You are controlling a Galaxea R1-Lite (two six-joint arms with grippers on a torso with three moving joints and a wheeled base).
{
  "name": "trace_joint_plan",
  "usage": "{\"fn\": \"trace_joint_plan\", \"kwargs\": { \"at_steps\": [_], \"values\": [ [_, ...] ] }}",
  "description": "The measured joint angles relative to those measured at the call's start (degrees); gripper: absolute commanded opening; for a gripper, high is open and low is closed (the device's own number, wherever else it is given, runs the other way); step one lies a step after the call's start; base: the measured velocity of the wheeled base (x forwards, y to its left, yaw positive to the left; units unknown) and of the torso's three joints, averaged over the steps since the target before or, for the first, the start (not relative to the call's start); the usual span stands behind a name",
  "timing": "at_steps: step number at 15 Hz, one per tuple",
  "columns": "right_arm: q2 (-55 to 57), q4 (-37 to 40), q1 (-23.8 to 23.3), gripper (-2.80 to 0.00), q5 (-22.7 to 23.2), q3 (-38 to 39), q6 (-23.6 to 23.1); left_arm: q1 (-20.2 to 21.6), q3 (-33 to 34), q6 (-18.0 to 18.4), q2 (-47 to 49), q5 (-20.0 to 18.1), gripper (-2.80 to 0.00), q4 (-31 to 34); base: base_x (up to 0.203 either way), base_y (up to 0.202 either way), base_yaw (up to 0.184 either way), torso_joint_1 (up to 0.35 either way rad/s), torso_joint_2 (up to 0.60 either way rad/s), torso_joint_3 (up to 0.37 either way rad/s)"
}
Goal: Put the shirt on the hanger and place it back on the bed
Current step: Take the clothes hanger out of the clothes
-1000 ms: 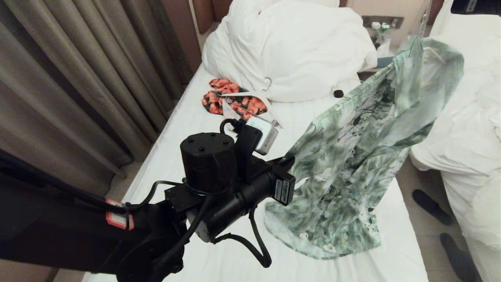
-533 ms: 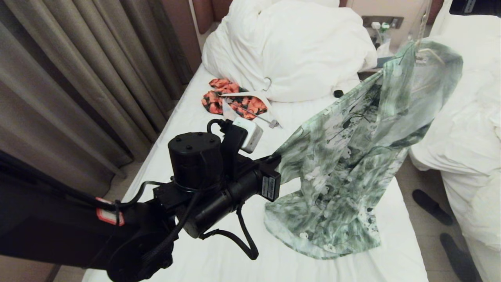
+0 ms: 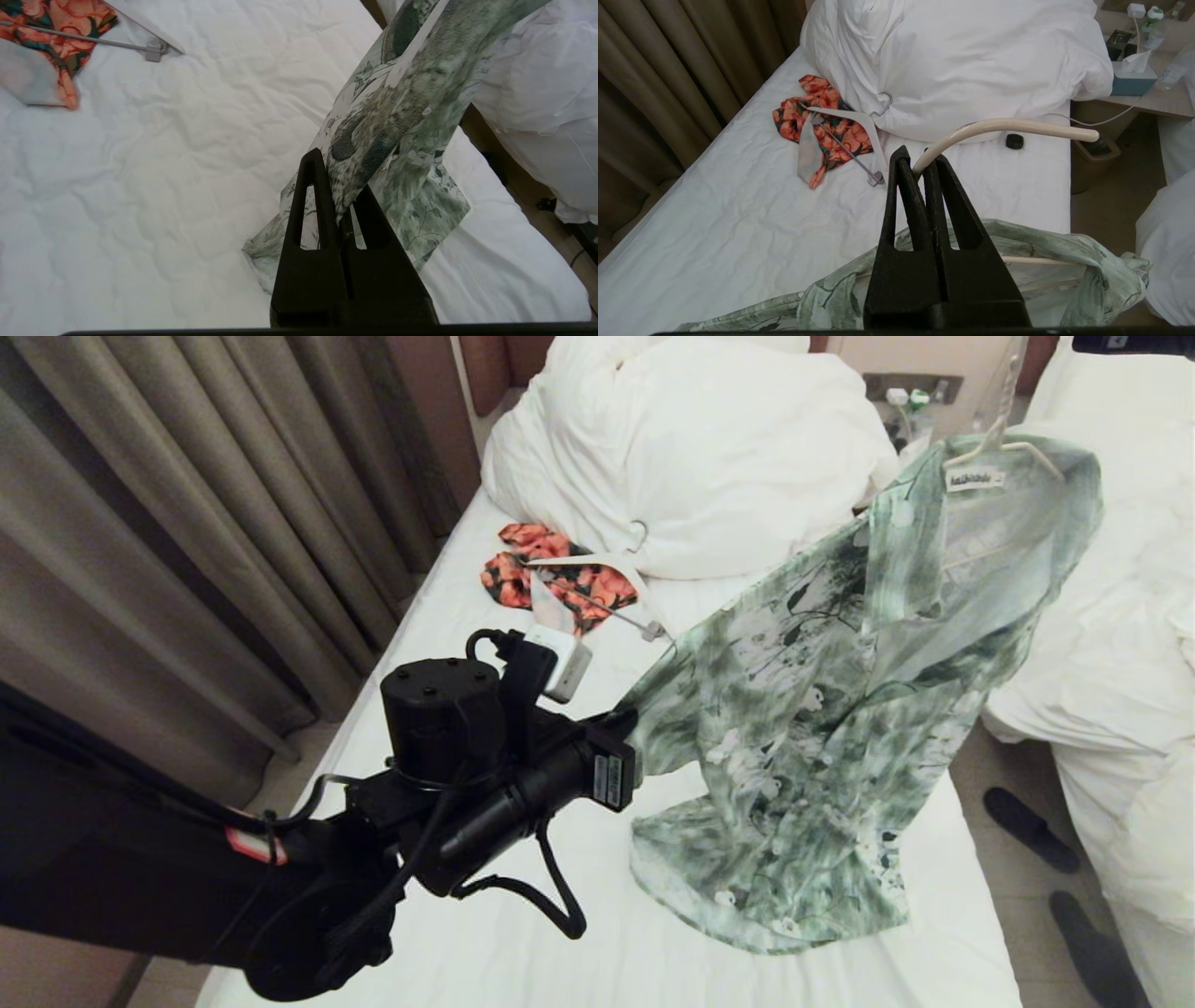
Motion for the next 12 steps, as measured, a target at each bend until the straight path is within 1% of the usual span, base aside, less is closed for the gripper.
{"fn": "trace_joint_plan", "kwargs": {
  "at_steps": [6,8,12],
  "values": [
    [0.23,0.04,-0.76,-2.8,-0.03,-1.27,-0.09,1.27,0.84,-0.16,0.94,-0.61,-2.8,-1.11,0.0,0.0,0.0,0.0,0.0,0.0],
    [0.25,0.06,-1.39,-2.8,0.02,-1.53,-0.09,1.74,1.08,-0.13,1.24,-1.76,-2.8,-1.13,0.0,0.0,0.0,0.0,0.0,0.0],
    [0.23,0.09,-1.69,-2.8,0.03,-1.67,-0.09,1.98,0.94,-0.11,1.22,-1.93,-2.8,-1.54,0.0,0.0,0.0,0.0,0.0,0.0]
  ]
}}
